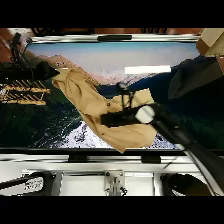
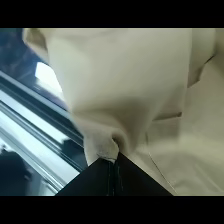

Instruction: Fold the shirts.

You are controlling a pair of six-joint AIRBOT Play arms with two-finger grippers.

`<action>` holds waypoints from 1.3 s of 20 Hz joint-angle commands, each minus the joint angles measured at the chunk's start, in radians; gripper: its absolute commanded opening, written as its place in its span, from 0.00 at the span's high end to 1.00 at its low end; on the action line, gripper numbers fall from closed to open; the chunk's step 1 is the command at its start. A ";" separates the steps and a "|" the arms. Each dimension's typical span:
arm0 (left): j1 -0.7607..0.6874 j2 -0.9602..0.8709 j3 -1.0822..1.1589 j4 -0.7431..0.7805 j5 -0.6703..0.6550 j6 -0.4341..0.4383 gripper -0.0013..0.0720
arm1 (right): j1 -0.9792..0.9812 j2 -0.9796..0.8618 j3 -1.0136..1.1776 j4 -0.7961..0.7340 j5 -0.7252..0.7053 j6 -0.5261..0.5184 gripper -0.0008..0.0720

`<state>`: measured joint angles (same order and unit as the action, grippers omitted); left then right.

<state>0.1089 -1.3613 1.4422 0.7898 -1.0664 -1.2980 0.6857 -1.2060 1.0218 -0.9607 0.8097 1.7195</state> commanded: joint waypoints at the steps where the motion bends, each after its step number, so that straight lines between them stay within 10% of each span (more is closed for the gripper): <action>1: 0.036 -0.035 -0.019 -0.135 0.263 -0.103 0.92 | 0.180 -0.218 -0.035 0.361 -0.516 -0.040 0.91; 4: -0.008 -0.102 -0.019 -0.203 0.338 -0.102 0.92 | 0.197 -0.336 0.058 0.463 -0.600 -0.113 0.88; 6: -0.022 -0.150 -0.019 -0.203 0.329 -0.102 0.89 | 0.158 -0.327 0.085 0.454 -0.580 -0.171 0.47; 7: -0.019 -0.169 -0.019 -0.203 0.323 -0.103 0.59 | 0.117 -0.303 0.091 0.452 -0.541 -0.208 0.30; 8: -0.005 -0.180 -0.019 -0.203 0.313 -0.103 0.00 | 0.068 -0.270 0.091 0.446 -0.482 -0.241 0.30; 16: 0.259 -0.174 0.008 0.114 -0.493 -0.220 0.00 | -0.530 0.044 0.091 0.112 -0.031 -0.261 0.30; 24: -0.092 -0.129 -0.198 -0.089 -0.058 -0.227 0.00 | -0.735 0.043 0.090 0.005 0.058 -0.265 0.28; 25: -0.131 -0.140 -0.198 -0.099 -0.006 -0.233 0.00 | -0.735 0.039 0.091 -0.008 0.058 -0.261 0.07; 26: -0.161 -0.154 -0.198 -0.099 0.030 -0.244 0.00 | -0.735 0.027 0.090 -0.009 0.063 -0.259 0.07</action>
<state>0.0532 -1.4960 1.2663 0.7403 -1.2007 -1.5185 -0.0219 -1.1694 1.1114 -0.9310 0.8513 1.4574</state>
